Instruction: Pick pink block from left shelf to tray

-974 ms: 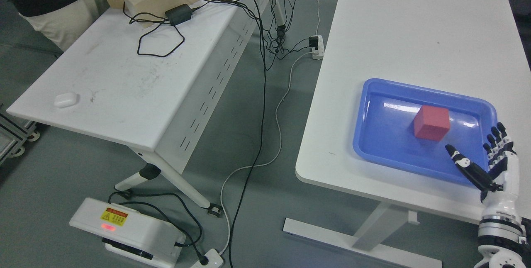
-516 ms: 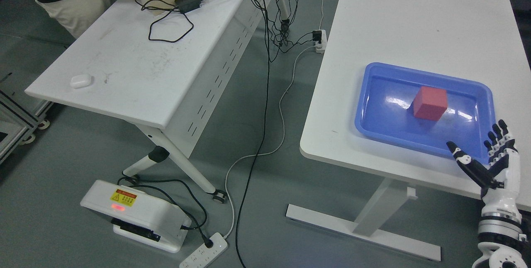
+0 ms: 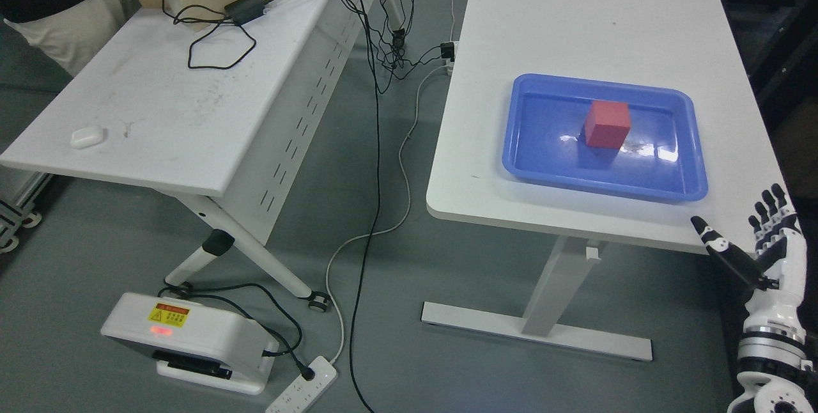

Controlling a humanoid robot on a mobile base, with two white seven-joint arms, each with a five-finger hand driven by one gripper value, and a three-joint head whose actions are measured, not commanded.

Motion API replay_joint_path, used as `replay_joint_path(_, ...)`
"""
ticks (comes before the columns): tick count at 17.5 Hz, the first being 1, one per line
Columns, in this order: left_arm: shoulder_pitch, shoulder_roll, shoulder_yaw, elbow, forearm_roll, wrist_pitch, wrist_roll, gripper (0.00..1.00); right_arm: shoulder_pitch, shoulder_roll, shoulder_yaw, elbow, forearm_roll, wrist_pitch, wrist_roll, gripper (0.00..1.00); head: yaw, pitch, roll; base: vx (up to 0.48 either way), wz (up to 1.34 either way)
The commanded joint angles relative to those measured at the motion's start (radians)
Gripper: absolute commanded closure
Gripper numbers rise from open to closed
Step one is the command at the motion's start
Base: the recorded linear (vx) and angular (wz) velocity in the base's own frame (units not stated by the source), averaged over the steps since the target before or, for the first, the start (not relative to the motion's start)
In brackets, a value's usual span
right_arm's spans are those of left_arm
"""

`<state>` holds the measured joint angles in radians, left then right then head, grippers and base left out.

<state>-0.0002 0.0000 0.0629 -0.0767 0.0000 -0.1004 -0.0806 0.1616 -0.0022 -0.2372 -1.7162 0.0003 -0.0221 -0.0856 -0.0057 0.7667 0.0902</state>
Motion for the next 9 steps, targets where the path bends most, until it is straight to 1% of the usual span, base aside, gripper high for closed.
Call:
replay_joint_path(1,0.009,0.017,0.0,0.0,-0.002,-0.001,0.001,0.0,-0.001,-0.015,-0.002,0.003,-0.022,0.001,0.007,0.0,0.0,0.0,0.0,-0.121,-0.2)
replay_joint_path(9,0.009,0.017,0.0,0.0,-0.002,-0.001,0.001,0.0,0.001,-0.015,0.006,0.004,-0.022,0.001,0.007,0.0,0.0,0.0,0.0,-0.162,-0.11)
